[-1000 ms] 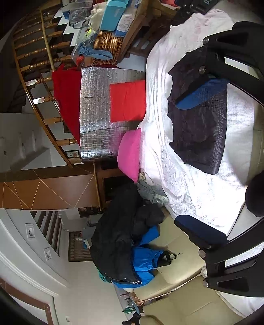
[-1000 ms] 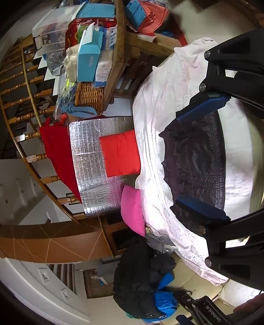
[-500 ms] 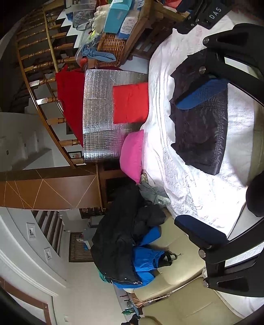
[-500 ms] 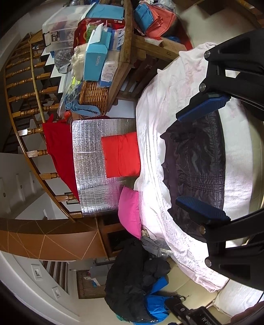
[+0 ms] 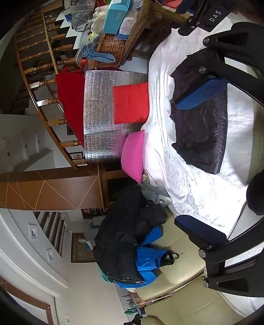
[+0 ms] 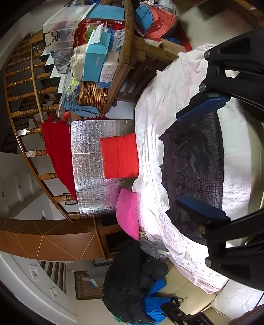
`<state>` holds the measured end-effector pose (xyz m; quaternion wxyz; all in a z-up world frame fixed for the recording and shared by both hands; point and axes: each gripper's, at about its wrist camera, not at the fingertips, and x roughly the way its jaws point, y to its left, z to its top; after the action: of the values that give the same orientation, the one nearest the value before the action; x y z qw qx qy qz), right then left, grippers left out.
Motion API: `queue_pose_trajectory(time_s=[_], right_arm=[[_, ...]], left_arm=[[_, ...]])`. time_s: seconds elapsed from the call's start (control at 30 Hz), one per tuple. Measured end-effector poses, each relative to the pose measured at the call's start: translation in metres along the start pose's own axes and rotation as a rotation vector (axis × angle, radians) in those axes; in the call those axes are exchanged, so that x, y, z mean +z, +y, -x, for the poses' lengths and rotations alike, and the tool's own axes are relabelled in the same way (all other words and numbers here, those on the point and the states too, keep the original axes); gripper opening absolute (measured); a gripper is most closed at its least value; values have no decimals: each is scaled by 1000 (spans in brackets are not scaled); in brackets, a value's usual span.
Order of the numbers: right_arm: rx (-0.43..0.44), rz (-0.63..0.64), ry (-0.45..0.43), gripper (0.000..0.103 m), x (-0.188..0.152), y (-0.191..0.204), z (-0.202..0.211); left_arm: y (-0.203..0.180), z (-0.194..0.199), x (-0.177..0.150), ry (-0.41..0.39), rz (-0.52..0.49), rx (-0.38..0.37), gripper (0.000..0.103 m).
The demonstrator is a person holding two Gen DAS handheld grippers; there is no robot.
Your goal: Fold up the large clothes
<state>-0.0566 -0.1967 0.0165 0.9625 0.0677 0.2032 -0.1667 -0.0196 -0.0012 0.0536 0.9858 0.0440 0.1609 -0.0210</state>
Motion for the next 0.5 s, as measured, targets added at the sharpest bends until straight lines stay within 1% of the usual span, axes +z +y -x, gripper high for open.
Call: queue_pose_trajectory(time_s=[0.5], right_arm=[[1, 17, 1, 79, 2, 3, -2]], left_arm=[[1, -2, 2, 5, 2, 9, 103]])
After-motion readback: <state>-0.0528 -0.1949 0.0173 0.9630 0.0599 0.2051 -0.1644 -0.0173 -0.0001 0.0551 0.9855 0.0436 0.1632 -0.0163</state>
